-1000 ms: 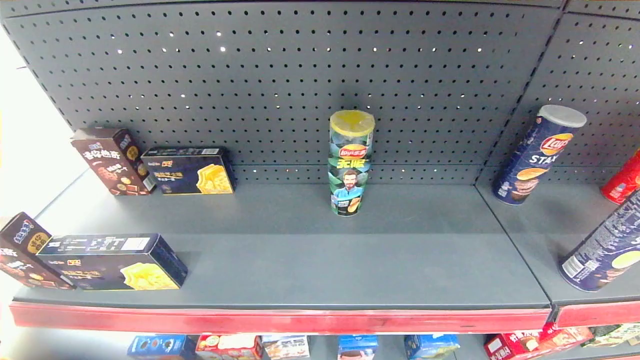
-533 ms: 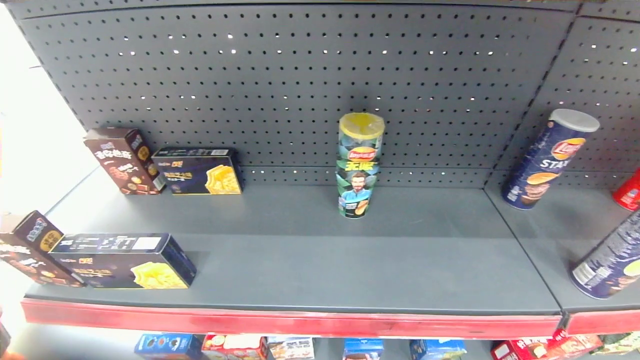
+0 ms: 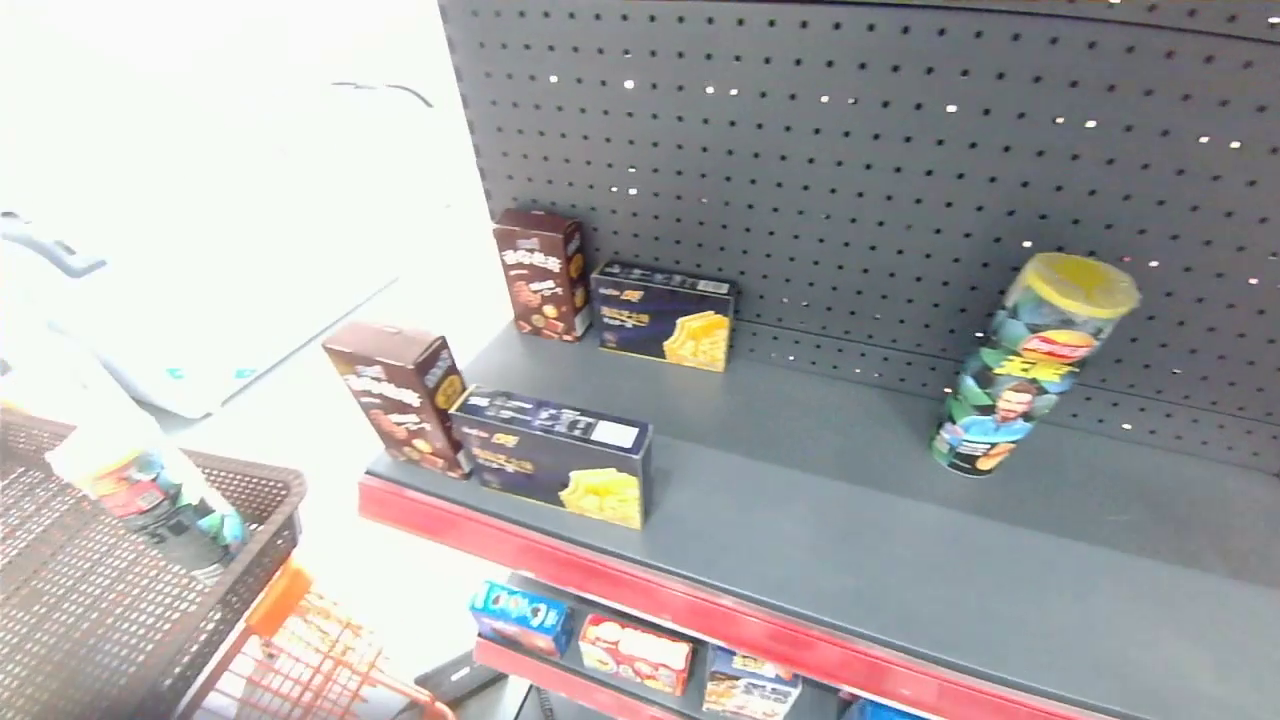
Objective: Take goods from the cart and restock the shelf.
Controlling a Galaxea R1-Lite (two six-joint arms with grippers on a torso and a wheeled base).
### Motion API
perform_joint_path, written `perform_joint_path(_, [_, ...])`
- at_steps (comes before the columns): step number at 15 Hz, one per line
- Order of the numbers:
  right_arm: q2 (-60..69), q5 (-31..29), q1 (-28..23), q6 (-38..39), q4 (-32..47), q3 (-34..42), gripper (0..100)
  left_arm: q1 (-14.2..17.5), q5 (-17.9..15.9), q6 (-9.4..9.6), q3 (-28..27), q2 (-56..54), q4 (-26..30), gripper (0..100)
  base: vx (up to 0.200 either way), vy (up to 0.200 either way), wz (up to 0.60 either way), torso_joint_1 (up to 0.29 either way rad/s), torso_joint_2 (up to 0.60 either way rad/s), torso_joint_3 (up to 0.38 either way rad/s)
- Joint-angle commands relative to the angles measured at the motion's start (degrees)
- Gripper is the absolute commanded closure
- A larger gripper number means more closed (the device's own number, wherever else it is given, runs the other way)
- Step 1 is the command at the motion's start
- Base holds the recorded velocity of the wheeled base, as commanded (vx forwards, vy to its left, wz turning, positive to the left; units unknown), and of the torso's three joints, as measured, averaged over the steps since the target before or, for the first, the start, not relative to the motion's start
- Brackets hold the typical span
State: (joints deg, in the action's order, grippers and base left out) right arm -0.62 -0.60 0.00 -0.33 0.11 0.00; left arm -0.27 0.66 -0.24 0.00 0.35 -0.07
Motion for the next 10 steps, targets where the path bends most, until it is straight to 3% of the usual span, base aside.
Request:
perform_joint_path(1, [-0.08, -0.02, 0.0, -0.02, -0.02, 0.0, 0, 0.0, 0.04, -0.02, 0.0, 0.09, -0.01, 0, 0.0, 0.0, 0.6, -0.002, 0.0, 0.002])
perform_joint_path(2, [-0.08, -0.02, 0.0, 0.15, -0.02, 0.0, 0, 0.0, 0.04, -0.02, 0.0, 0.0, -0.01, 0, 0.0, 0.0, 0.6, 0.012, 0.0, 0.012])
perform_joint_path(10, [-0.08, -0.02, 0.0, 0.24, -0.02, 0.0, 0, 0.0, -0.13, 0.16, 0.0, 0.0, -0.01, 0, 0.0, 0.0, 0.0, 0.0, 0.0, 0.0])
